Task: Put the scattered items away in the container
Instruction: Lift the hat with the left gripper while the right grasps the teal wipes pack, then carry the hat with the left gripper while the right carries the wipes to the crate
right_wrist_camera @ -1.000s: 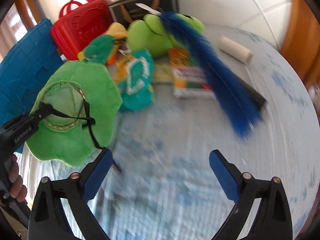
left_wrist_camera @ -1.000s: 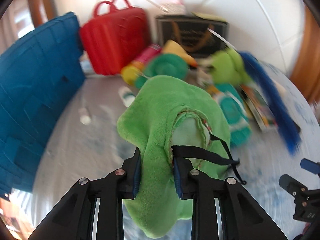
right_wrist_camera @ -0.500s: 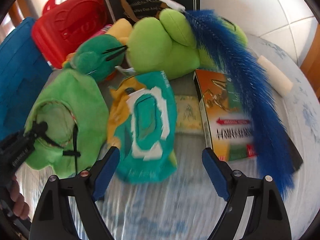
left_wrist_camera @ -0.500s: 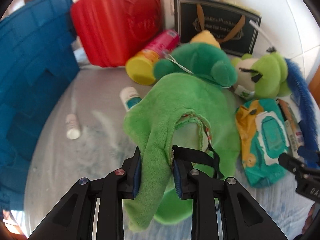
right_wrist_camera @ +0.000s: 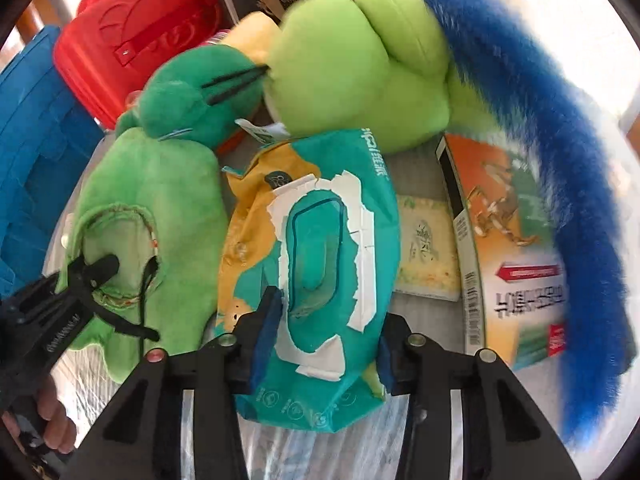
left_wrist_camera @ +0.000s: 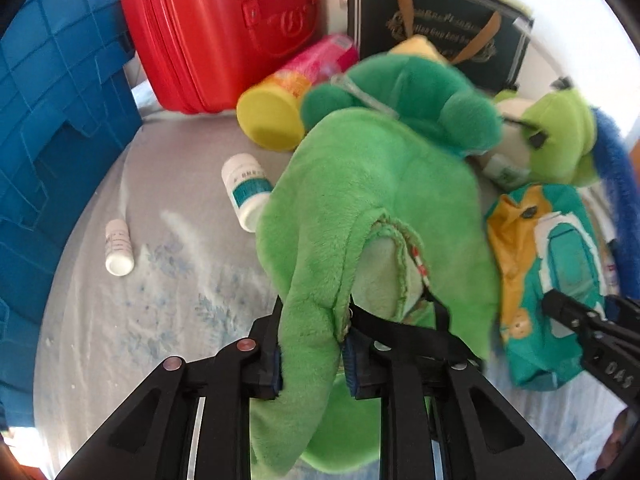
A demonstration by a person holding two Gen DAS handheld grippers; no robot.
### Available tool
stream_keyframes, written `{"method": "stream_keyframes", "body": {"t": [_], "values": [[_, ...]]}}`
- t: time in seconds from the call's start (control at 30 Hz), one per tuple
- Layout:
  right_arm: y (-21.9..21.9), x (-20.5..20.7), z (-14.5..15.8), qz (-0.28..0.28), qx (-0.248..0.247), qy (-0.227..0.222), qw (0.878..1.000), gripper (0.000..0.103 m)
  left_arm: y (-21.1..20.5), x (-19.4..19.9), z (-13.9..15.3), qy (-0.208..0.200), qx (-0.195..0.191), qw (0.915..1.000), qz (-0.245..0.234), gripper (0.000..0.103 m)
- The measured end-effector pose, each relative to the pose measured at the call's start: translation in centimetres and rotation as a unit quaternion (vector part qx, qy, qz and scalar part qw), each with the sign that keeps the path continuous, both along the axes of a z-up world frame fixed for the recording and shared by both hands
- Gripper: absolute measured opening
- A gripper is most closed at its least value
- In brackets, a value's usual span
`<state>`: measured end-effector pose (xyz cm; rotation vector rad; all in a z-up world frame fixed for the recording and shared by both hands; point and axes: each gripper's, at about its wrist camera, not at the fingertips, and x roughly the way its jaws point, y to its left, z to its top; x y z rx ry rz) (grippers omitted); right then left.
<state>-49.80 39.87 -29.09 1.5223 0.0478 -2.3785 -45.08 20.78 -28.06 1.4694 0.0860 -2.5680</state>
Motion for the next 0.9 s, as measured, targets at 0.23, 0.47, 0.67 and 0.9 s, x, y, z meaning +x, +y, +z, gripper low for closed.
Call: {"method": "stream_keyframes", "body": {"t": [0.23, 0.47, 0.67, 0.9], "values": [[-0.7, 4.0, 5.4, 0.004, -0.017, 0.057, 0.998, 0.041, 0.8, 3.7, 6.5, 0.071, 0.012, 0.997, -0.026, 0.02], [-2.2, 8.9, 13.3, 0.003, -0.03, 0.127, 0.991, 0.041, -0.3, 8.3, 14.4, 0.151, -0.003, 0.9875, -0.044, 0.02], [-3.2, 13.3, 19.9, 0.011, -0.05, 0.182, 0.982, 0.041, -1.7, 12.0, 19.3, 0.194, -0.022, 0.98, -0.037, 0.02], [-4.5, 16.8, 24.1, 0.043, -0.063, 0.224, 0.971, 0.041, -3.0, 15.6, 22.7, 0.219, -0.043, 0.9748, 0.012, 0.02]]}}
